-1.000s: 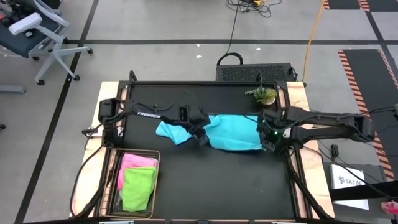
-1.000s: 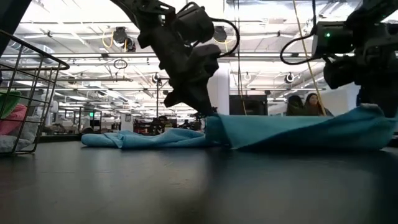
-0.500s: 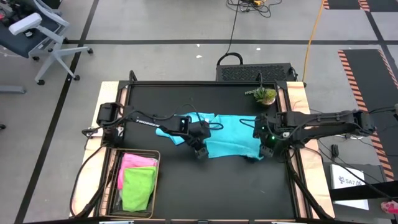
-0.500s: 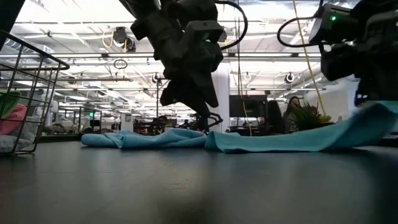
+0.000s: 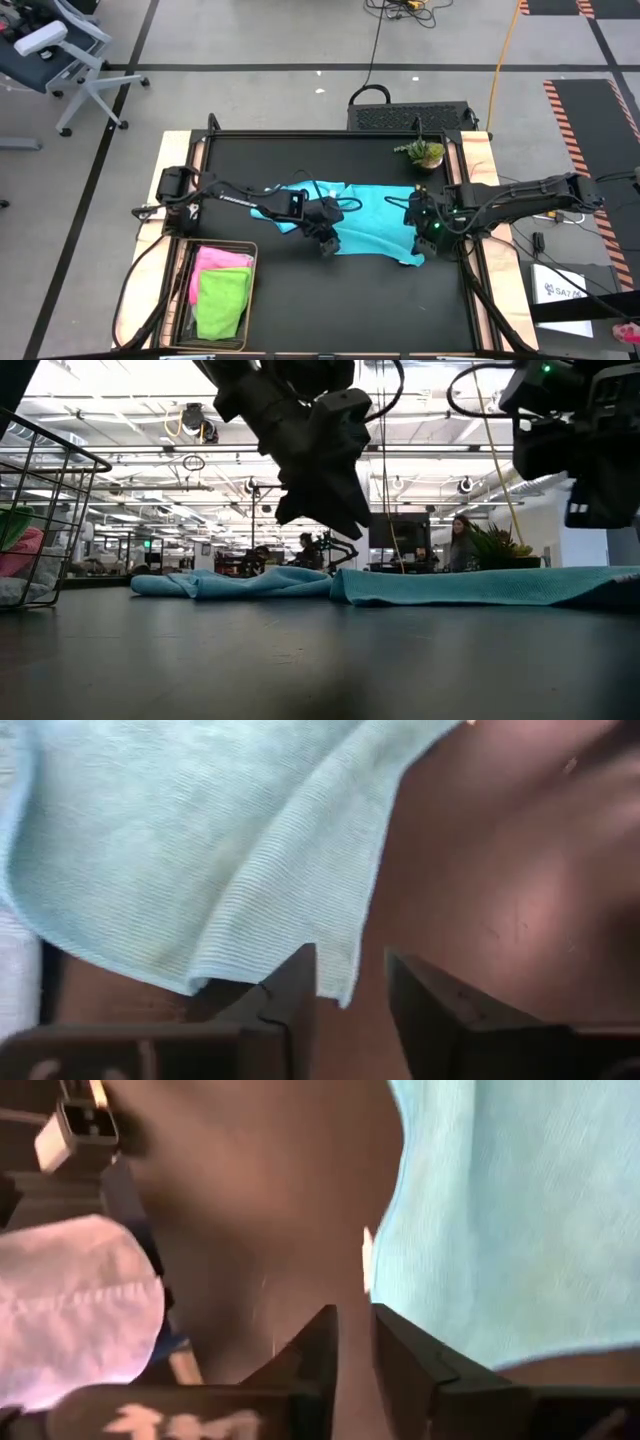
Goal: Fold microfiber towels
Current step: Fold the right blue microfiber cloth
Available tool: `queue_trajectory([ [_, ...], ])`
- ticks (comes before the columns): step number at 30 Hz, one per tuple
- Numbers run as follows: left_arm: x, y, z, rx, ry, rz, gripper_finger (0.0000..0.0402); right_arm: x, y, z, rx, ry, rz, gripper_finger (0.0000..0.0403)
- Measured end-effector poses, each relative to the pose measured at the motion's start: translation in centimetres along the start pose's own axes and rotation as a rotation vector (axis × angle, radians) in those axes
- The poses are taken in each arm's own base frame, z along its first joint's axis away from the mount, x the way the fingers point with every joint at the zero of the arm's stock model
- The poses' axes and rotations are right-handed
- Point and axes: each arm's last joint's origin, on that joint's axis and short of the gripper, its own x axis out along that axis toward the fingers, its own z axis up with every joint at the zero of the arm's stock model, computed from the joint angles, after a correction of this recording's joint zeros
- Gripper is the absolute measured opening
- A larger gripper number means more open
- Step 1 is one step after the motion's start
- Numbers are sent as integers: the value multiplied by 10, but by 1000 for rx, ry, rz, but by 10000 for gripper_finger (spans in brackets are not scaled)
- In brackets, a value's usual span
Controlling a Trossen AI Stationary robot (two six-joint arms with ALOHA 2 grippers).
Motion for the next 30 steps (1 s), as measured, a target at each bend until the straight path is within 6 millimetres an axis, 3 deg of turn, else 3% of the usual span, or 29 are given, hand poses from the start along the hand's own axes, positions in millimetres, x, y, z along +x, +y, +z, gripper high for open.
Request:
queue_trajectory([
  [3, 2, -6, -4, 21, 15, -6, 68, 0, 1, 3, -36, -55, -28, 10],
  [5, 3, -12, -8, 34, 18, -5, 26, -1, 0, 5, -45, -89, -58, 7],
  [7, 4, -17, -10, 45, 1, 19, 9, -1, -1, 6, -45, -123, -96, 8],
  [11, 19, -21, -19, 36, -34, 114, 6, -3, -1, 7, -54, -172, -133, 1],
  [20, 61, -18, -37, -17, -2, 102, 2, -12, 1, 6, -72, -278, -167, 0],
  [30, 61, -35, -56, -91, 272, -172, 2, -17, 2, 2, -93, -298, -154, 0],
])
